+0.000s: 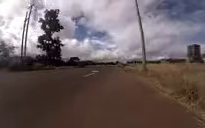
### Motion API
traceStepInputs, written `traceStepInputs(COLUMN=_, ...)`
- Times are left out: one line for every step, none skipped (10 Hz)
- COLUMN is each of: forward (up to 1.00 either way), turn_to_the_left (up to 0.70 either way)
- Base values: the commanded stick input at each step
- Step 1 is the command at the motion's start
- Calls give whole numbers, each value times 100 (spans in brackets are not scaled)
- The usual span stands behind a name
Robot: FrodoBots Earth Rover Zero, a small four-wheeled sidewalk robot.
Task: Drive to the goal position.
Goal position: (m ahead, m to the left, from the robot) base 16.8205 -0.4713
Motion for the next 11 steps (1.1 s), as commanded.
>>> traceStepInputs(forward=70, turn_to_the_left=0)
traceStepInputs(forward=70, turn_to_the_left=0)
traceStepInputs(forward=70, turn_to_the_left=-1)
traceStepInputs(forward=70, turn_to_the_left=-21)
traceStepInputs(forward=70, turn_to_the_left=-35)
traceStepInputs(forward=70, turn_to_the_left=-35)
traceStepInputs(forward=70, turn_to_the_left=-35)
traceStepInputs(forward=70, turn_to_the_left=-35)
traceStepInputs(forward=70, turn_to_the_left=-32)
traceStepInputs(forward=70, turn_to_the_left=-25)
traceStepInputs(forward=70, turn_to_the_left=-15)
